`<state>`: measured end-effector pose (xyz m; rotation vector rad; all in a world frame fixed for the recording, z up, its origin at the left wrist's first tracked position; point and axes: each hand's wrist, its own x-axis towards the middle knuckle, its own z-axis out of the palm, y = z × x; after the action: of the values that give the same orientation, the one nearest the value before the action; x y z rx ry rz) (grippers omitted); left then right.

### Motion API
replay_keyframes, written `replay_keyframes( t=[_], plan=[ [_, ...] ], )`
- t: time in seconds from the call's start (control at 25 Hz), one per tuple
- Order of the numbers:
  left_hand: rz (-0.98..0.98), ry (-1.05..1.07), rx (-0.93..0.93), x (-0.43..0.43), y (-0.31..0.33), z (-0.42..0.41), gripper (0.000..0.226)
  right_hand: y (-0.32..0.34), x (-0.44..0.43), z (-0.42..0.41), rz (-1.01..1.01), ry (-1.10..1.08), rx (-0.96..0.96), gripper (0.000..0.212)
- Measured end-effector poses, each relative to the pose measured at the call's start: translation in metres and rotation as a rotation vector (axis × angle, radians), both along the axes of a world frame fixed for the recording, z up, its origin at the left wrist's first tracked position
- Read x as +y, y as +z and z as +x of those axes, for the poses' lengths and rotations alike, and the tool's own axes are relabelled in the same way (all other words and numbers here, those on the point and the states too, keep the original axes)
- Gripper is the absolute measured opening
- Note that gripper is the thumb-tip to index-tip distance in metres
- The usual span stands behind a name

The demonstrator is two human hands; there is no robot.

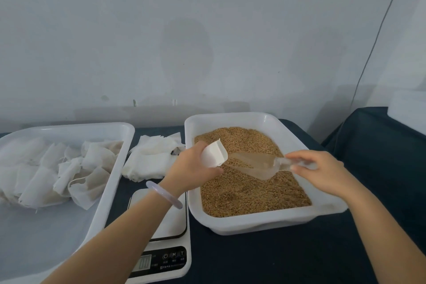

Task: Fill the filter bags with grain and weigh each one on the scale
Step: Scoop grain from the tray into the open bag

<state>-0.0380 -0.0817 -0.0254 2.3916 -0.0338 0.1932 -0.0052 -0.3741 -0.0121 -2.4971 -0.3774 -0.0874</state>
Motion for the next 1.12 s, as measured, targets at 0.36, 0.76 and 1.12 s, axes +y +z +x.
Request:
replay_keyframes(
  t=[0.36, 0.76, 1.12],
  plan=[
    [-0.113, -0.038, 0.042, -0.014, -0.008, 0.006, 0.039, 0.059, -0.012, -0.013, -0.004, 0.015, -0.097, 0.028],
    [-0.005, -0.175, 0.074, -0.023, -0.009, 0.008, 0.036, 0.097, 0.019, -0.006, -0.417, 0.081, -0.282, 0.027],
    [-0.073, -0.129, 0.029, -0.023, -0.015, 0.011, 0.042, 0.111, 0.039, -0.001, -0.503, 0.111, -0.447, 0.031]
  ],
)
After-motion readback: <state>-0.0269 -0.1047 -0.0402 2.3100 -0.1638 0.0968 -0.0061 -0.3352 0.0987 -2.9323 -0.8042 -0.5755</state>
